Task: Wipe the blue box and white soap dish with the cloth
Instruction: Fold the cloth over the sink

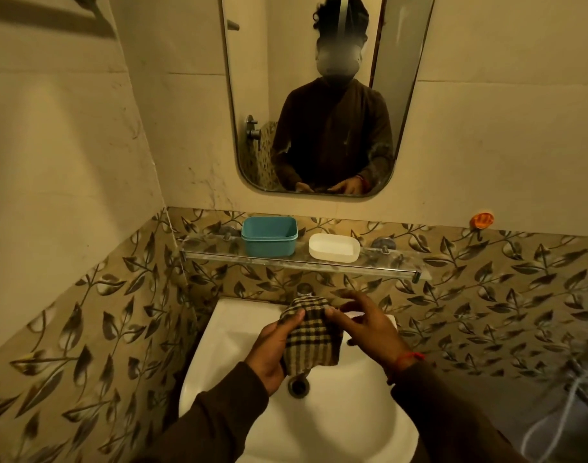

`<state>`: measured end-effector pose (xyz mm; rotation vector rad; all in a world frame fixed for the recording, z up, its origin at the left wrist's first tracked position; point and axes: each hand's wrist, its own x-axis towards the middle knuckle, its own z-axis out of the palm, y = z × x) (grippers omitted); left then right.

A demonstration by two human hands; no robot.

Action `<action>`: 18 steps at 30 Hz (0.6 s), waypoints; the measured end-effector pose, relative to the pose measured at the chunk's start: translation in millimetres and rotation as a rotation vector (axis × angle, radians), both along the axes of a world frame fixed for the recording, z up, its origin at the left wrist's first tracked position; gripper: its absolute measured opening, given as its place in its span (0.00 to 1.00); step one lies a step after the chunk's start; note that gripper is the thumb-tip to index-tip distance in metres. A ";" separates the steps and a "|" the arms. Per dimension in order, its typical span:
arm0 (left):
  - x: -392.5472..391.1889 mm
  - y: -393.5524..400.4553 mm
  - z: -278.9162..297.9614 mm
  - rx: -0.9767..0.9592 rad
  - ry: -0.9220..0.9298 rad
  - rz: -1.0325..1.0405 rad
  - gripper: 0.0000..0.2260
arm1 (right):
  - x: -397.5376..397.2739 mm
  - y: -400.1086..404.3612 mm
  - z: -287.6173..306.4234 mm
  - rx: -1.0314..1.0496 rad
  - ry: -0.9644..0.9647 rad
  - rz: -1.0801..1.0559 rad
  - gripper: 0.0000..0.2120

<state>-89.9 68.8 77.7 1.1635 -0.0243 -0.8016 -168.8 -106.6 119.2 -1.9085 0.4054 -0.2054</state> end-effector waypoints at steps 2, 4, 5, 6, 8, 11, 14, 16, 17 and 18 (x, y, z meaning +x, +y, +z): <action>-0.4 2.4 -4.5 -0.014 0.004 -0.044 0.23 | 2.2 4.9 -7.5 0.363 0.107 0.137 0.32; 0.4 6.4 -8.7 -0.010 -0.021 -0.072 0.22 | 5.2 8.0 -14.8 0.497 0.150 0.213 0.26; 1.0 7.7 -9.8 0.006 -0.048 -0.066 0.24 | 7.0 9.2 -17.5 0.525 0.155 0.224 0.23; 1.8 8.3 -8.8 0.047 -0.096 -0.047 0.25 | 9.7 9.5 -20.2 0.548 0.156 0.215 0.22; 8.1 12.1 -9.5 0.221 -0.246 0.009 0.28 | 18.0 10.5 -27.4 0.594 0.158 0.164 0.19; 22.7 32.2 -20.6 0.463 -0.317 0.121 0.20 | 34.3 18.0 -40.8 0.645 0.181 0.043 0.18; 30.7 65.1 -42.3 0.466 -0.154 0.166 0.19 | 57.9 34.1 -57.0 0.677 0.250 -0.018 0.19; 31.4 79.0 -57.3 0.441 -0.136 0.146 0.18 | 73.1 47.7 -67.7 0.749 0.275 -0.017 0.17; 33.4 82.3 -64.9 0.404 -0.115 0.132 0.16 | 82.2 55.6 -73.2 0.796 0.277 -0.008 0.16; 35.4 81.0 -70.7 0.361 -0.086 0.120 0.15 | 90.3 62.3 -77.8 0.840 0.270 -0.002 0.15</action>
